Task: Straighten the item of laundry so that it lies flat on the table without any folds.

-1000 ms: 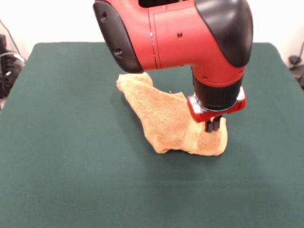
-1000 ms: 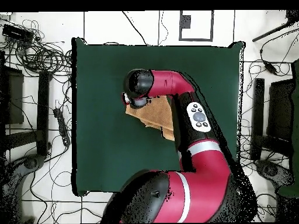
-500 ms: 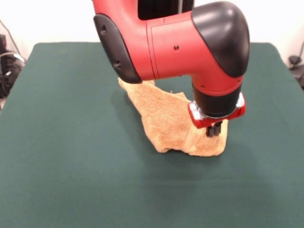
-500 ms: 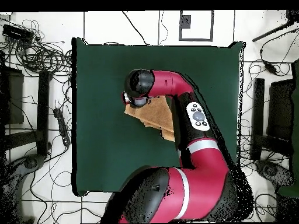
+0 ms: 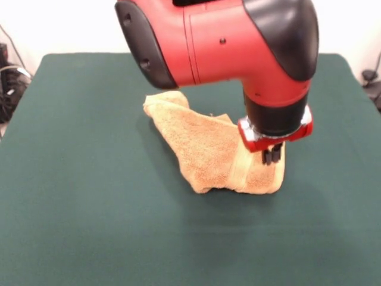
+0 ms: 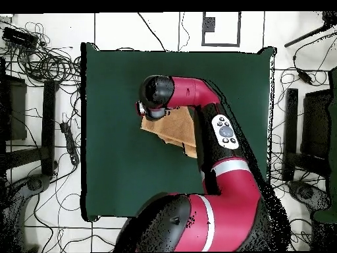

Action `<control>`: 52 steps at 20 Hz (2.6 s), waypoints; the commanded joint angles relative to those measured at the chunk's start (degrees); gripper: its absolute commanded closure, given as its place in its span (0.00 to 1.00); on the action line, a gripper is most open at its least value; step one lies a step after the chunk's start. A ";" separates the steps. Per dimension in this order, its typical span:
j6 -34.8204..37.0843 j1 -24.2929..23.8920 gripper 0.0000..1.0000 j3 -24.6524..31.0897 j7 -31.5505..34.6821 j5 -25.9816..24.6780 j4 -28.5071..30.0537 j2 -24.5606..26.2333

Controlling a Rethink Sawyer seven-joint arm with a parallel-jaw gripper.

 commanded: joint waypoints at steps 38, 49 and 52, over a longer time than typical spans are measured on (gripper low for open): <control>5.57 4.51 1.00 -1.56 0.93 -1.07 -2.70 1.44; 1.99 4.56 1.00 -1.48 3.61 -0.96 -0.90 2.37; 2.73 5.15 1.00 -1.80 3.21 -1.83 -2.92 4.67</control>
